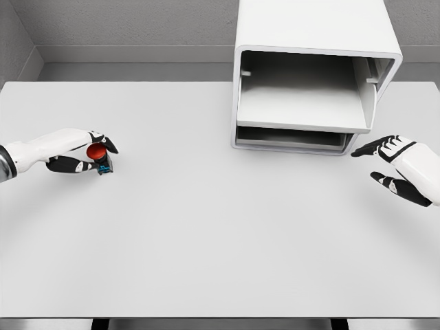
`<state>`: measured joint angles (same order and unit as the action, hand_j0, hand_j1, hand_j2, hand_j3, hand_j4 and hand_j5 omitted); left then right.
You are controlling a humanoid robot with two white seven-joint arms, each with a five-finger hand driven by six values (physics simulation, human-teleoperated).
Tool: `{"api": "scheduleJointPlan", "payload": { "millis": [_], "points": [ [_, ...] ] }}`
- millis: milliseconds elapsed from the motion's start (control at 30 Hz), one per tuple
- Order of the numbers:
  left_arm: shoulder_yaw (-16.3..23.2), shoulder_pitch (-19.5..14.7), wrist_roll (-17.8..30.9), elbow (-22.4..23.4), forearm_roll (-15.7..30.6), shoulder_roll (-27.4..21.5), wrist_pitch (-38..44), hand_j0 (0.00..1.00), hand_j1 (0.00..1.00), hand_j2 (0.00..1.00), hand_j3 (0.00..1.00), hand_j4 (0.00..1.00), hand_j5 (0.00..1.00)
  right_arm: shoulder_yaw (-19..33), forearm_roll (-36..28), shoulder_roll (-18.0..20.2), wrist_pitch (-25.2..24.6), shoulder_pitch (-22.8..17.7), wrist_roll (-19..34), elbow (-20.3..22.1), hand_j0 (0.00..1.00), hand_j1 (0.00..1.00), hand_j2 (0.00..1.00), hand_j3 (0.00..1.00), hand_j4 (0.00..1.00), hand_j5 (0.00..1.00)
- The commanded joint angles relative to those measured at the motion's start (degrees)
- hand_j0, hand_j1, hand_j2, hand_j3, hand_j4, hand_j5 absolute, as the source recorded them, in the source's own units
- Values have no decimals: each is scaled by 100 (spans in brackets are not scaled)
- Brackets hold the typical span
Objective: Slide open multi-storey tabletop storage cabinets and put open load switch and slide close multi-storey tabletop storage cabinets
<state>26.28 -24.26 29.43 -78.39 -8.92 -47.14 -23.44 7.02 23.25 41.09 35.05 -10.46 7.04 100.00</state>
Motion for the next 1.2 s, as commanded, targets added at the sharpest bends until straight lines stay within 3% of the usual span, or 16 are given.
{"api": "scheduleJointPlan", "payload": {
  "millis": [0,233,467,1167],
  "points": [
    [-1,0,2,-18,22,-6,6,55,55,55,55,55,55,1,-40,4,-5,0,-1,2,68,68,68,68,68,68],
    [-9,-9,10,-62,30,-15,-12,45,45,45,45,45,45,-51,-40,-14,-5,9,-1,19,68,68,68,68,68,68],
    [-9,-26,2,-141,22,-15,-20,43,43,43,43,43,43,1,-172,-14,-5,-299,-9,116,68,68,68,68,68,68],
    [-9,-290,28,-949,-75,-68,-29,40,40,40,40,40,40,10,-172,-23,-5,-299,-1,116,68,68,68,68,68,68]
  ]
}}
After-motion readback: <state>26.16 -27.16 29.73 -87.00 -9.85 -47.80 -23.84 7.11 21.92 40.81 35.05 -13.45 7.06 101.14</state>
